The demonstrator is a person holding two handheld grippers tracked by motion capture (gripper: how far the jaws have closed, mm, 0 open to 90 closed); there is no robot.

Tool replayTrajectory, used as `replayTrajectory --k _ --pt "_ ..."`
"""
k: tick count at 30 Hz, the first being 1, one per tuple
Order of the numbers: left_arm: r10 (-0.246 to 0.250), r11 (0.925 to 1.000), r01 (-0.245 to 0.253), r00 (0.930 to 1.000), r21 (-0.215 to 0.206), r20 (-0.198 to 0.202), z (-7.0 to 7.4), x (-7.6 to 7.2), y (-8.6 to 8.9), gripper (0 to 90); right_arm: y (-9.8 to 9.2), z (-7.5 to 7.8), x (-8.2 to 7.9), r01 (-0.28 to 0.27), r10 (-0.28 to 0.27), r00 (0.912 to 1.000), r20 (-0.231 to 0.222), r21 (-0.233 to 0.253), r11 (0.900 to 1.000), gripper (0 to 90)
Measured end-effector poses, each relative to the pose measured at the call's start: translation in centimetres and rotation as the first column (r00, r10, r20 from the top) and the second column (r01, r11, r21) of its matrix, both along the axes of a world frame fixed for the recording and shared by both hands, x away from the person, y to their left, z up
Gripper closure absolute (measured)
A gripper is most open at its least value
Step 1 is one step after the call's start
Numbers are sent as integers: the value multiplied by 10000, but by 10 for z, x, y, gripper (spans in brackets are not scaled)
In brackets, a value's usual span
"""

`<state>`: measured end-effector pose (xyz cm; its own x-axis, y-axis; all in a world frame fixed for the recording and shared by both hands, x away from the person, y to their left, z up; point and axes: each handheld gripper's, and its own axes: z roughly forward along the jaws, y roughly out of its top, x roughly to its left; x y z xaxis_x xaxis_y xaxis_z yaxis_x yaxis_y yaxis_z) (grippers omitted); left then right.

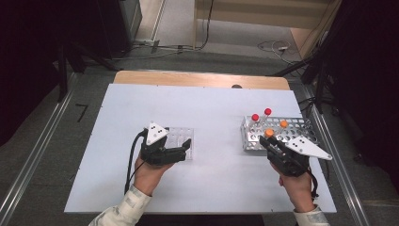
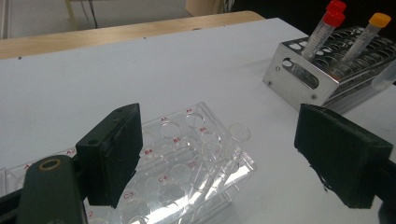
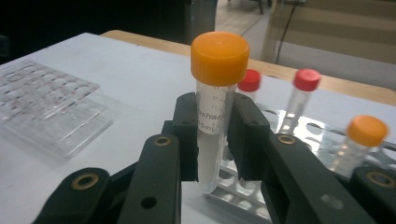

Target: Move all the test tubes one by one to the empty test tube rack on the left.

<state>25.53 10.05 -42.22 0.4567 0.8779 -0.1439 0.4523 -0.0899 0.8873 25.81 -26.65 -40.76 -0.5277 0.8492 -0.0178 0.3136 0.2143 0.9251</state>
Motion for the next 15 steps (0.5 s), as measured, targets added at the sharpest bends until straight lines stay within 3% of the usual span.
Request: replayTrajectory --k 7,15 --pt "-98 9999 97 9999 25 52 0 -1 -3 156 23 -14 -2 -946 939 9944 -481 -114 9955 714" --pt "-527 9986 528 9985 -68 155 6 -7 -14 153 56 -28 -8 -2110 2089 9753 -712 -230 9772 715"
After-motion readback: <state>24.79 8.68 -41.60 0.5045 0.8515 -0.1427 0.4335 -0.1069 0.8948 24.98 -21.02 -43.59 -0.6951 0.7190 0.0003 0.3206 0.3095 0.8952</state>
